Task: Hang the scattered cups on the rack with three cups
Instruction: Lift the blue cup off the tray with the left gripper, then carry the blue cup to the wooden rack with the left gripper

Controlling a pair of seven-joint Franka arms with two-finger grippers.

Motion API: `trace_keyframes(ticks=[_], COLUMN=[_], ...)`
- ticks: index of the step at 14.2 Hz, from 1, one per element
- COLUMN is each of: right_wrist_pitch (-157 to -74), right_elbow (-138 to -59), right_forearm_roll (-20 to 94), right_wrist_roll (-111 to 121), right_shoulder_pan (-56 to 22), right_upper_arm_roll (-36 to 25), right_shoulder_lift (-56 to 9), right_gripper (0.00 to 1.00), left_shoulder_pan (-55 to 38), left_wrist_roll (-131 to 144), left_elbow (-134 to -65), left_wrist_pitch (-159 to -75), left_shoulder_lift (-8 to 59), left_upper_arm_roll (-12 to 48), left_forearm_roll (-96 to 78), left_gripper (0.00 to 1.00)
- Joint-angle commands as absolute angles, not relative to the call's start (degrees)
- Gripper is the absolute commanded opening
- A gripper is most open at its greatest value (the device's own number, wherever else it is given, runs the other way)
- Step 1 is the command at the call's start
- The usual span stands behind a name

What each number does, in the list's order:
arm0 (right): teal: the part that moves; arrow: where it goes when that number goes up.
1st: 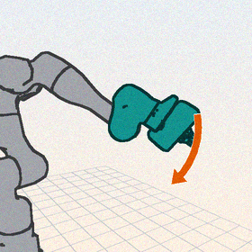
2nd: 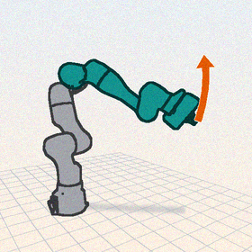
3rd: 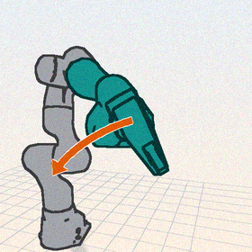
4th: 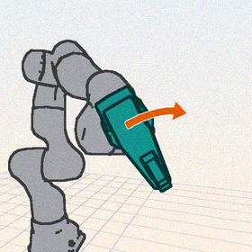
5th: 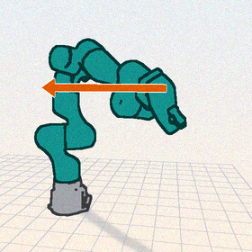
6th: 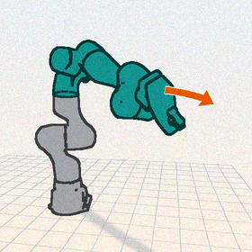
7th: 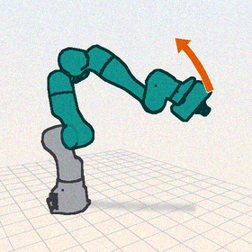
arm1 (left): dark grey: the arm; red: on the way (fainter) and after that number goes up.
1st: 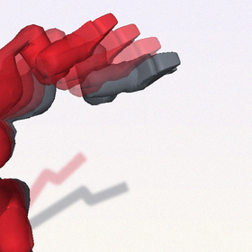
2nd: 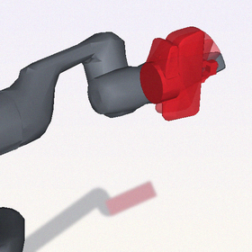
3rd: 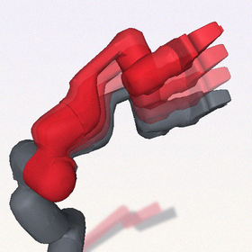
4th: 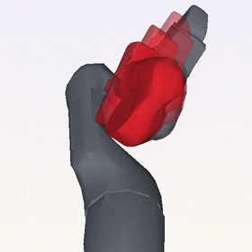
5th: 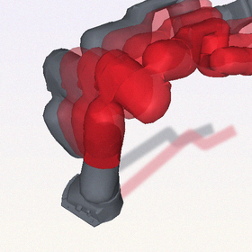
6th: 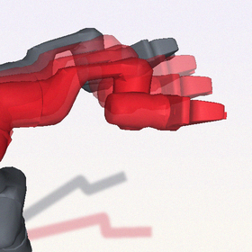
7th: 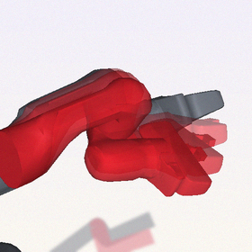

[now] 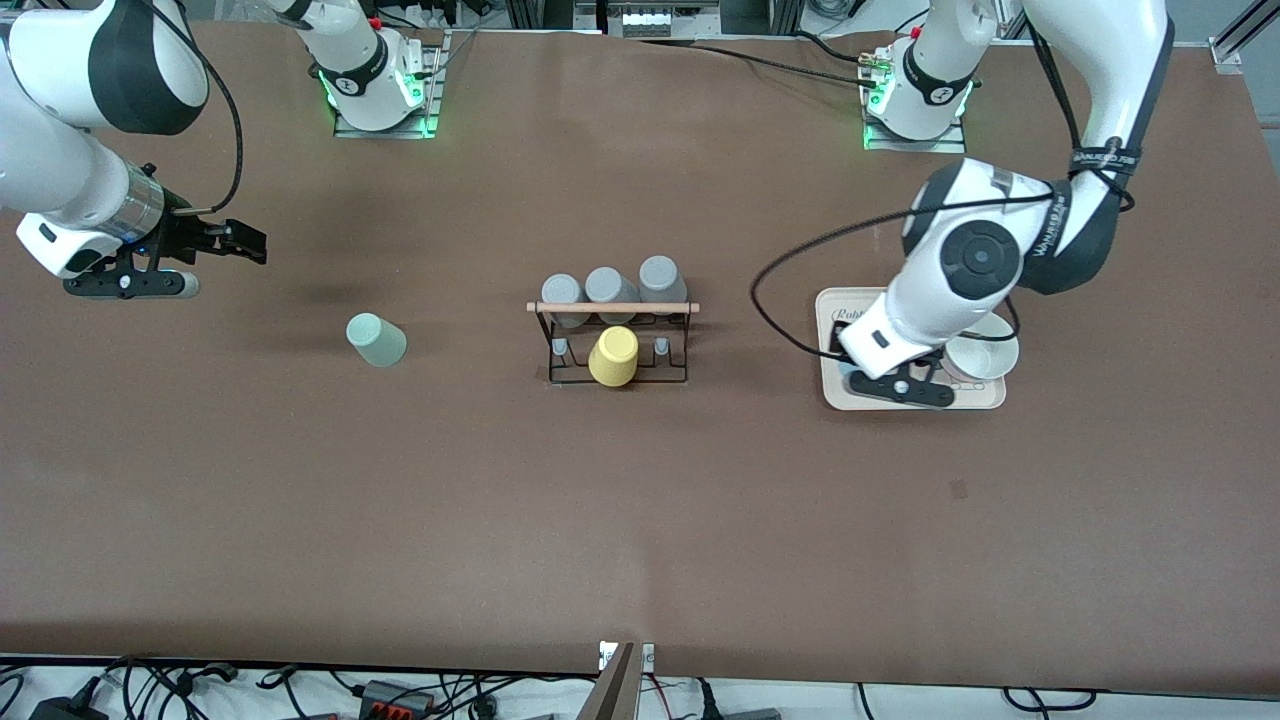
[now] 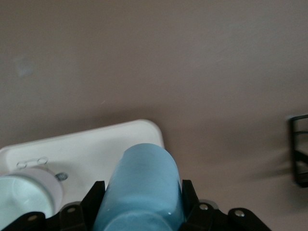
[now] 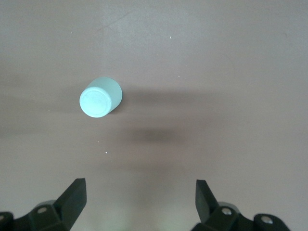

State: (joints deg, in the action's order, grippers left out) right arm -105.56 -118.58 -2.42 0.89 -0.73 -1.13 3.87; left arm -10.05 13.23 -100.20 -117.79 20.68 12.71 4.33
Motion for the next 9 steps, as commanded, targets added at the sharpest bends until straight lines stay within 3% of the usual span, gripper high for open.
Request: trace_keyframes(ticks=[1, 6, 9], right_wrist_pitch=[-106.3, -106.6, -106.4], right_elbow=[-120.2, -121.1, -121.3], right_forearm_roll=[-1.8, -1.1, 1.0], right_wrist_roll=[3.0, 7.2, 7.5], right_shoulder_pan=[-0.4, 0.4, 0.4], right_upper_arm_roll=[-1.2, -3.3, -4.3], right_shoulder_lift=[5.3, 5.3, 5.3], right_gripper=[1.0, 1.0, 1.0], left_shoulder_pan=[-14.9, -25.1, -25.4], left_wrist_roll=[15.0, 28.3, 28.7], left_elbow=[-86.8, -76.1, -73.5], left_wrist_pitch=[-115.1, -115.0, -114.7], left_shoulder_lift=[28.5, 37.3, 36.9], left_upper_arm_roll=[13.0, 11.3, 12.2], left_forearm_roll=[4.7, 5.4, 4.6], left_gripper=[0.21, 0.2, 0.18])
